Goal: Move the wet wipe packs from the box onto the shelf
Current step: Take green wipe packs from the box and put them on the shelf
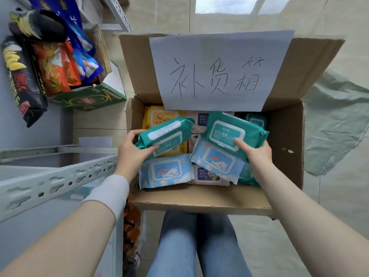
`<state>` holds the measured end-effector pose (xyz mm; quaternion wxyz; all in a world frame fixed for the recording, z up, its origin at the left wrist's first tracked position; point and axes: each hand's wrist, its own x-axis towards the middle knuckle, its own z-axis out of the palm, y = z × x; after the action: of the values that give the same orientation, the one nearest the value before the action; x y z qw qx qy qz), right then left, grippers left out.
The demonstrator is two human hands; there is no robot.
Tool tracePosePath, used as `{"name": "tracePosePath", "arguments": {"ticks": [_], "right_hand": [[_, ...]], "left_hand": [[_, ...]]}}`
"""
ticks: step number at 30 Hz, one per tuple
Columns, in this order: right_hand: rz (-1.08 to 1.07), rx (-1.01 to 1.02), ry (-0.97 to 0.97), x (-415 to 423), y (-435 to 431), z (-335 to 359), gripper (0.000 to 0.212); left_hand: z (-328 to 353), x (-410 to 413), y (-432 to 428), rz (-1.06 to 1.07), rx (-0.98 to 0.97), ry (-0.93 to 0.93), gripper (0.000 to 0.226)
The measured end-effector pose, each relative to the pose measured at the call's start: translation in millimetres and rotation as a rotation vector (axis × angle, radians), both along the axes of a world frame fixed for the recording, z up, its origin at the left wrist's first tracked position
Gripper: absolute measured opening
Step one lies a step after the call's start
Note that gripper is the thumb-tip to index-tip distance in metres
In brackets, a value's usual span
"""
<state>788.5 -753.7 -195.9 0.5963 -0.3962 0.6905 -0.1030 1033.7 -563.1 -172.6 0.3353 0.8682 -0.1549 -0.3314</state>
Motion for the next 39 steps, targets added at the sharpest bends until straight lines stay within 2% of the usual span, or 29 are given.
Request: {"name": "tracePosePath", "arguments": {"ticks": [3,6,9,11,14,16,18,21,25,30,33,36,39], "right_hand": [[-0.093,0.051,0.024,-45,15,29,0.055],[-0.041,0.079,0.047,-87,32,67,0.057],[0.002,0.109,-0.028,-119,47,108,0.062],[0.077,0.108,-0.104,-133,57,136,0.055],[0.241,0.078,-0.216,-143,64,176,0.06],[0.363,0.086,-0.3,-143,66,204,0.057],[0.476,0.11,-0.378,-139,72,232,0.052],[0.595,0.13,-0.515,-124,86,276,0.031],[0.761,0.144,-0.676,-92,121,334,0.036],[0.963,0.149,-0.814,-48,186,384,0.017],[1.085,0.078,-0.86,-14,227,411,0.018],[1.179,0.01,-0.894,26,278,442,0.017],[1.232,-0.055,-0.894,64,320,465,0.044]], "left_hand": [[43,-13,10,0.142,-0.102,-0.01,0.045],[93,-33,25,0.254,-0.152,-0.007,0.045],[150,-57,42,0.356,-0.235,0.032,0.047],[190,-75,62,0.404,-0.313,0.053,0.044],[251,-112,100,0.503,-0.481,0.03,0.034],[290,-142,128,0.594,-0.599,0.013,0.032],[328,-169,157,0.669,-0.681,-0.028,0.036],[381,-199,198,0.711,-0.761,-0.133,0.04],[439,-223,257,0.782,-0.854,-0.277,0.043],[482,-233,348,0.917,-0.891,-0.444,0.036],[491,-237,404,0.981,-0.904,-0.523,0.042],[492,-234,465,1.037,-0.884,-0.568,0.033],[489,-217,514,1.08,-0.864,-0.587,0.03]]}}
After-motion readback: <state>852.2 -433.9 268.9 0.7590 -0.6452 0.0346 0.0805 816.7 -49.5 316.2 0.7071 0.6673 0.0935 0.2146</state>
